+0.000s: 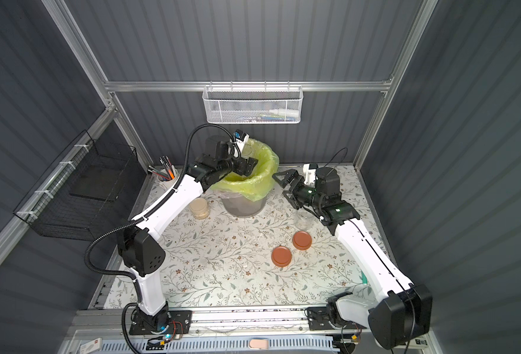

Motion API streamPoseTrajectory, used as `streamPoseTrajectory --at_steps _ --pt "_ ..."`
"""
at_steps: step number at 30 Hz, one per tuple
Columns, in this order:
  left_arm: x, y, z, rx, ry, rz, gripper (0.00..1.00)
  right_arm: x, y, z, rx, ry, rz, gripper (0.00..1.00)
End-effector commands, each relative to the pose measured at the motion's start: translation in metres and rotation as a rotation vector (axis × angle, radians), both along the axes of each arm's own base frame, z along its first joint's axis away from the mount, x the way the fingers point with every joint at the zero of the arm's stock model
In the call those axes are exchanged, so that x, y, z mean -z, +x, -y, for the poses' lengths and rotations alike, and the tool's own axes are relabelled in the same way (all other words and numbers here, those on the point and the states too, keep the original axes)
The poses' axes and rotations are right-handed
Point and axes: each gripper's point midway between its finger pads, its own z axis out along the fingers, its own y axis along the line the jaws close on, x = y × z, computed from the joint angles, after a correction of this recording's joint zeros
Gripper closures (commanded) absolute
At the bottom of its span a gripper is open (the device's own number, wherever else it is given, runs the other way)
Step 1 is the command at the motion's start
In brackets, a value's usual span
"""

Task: Empty expired oatmeal from jars
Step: Pour the expired oatmeal into the trash bin.

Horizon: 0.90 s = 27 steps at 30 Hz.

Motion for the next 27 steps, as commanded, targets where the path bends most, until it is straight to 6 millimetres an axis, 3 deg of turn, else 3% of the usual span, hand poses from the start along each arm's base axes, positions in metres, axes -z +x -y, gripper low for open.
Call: streamPoseTrajectory --at_steps 1,3,5,7,8,10,12,13,15,16,17,19,21,23,24,26,27 --pt "-0.047 0.007 -0.023 -0.082 0.016 0.136 0.67 -0.014 0.003 -0.004 -0.024 0.022 0.047 0.01" --pt "-0.043 0.000 -0.016 0.000 -0.063 0.109 0.63 -0.010 0.004 -0.005 -0.024 0.024 0.043 0.01" --pt "-0.041 0.007 -0.034 -0.087 0.011 0.127 0.65 -0.010 0.005 -0.006 -0.030 0.029 0.042 0.01" --pt "-0.039 0.008 -0.023 -0.014 -0.120 0.069 0.65 -0.015 0.005 -0.007 -0.035 0.036 0.060 0.01" --pt "-0.036 0.004 -0.016 0.008 -0.070 0.065 0.68 -0.016 0.006 -0.008 -0.038 0.041 0.061 0.01" --pt "-0.047 0.014 -0.042 -0.128 -0.016 0.098 0.74 -0.021 0.006 -0.010 -0.051 0.035 0.069 0.01" --pt "-0.045 0.007 -0.026 -0.008 -0.156 0.064 0.66 -0.020 0.007 -0.010 -0.050 0.029 0.068 0.01" --pt "-0.037 0.001 -0.016 0.010 -0.089 0.070 0.65 -0.019 0.009 -0.010 -0.048 0.031 0.067 0.01" --pt "-0.030 0.008 -0.035 -0.078 0.017 0.090 0.67 -0.018 0.010 -0.011 -0.054 0.025 0.061 0.01" --pt "-0.033 0.012 -0.043 -0.098 -0.033 0.088 0.67 -0.018 0.009 -0.011 -0.056 0.023 0.060 0.01" --pt "-0.033 0.008 -0.036 -0.046 -0.084 0.072 0.63 -0.015 0.010 -0.010 -0.049 0.023 0.058 0.01" --pt "-0.029 0.003 -0.026 -0.023 0.022 0.091 0.63 -0.012 0.013 -0.009 -0.034 0.030 0.055 0.01" --pt "-0.039 0.011 -0.042 -0.092 -0.010 0.108 0.66 -0.012 0.014 -0.011 -0.044 0.028 0.047 0.01" --pt "-0.029 0.001 -0.020 0.007 -0.010 0.079 0.63 -0.012 0.016 -0.012 -0.043 0.031 0.043 0.01" --pt "-0.025 0.001 -0.021 -0.007 0.055 0.079 0.66 -0.012 0.017 -0.012 -0.042 0.027 0.043 0.01" --pt "-0.026 0.011 -0.048 -0.109 0.048 0.081 0.69 -0.014 0.017 -0.011 -0.042 0.014 0.048 0.01" --pt "-0.028 0.009 -0.046 -0.069 -0.041 0.075 0.64 -0.014 0.016 -0.010 -0.038 0.008 0.053 0.01"
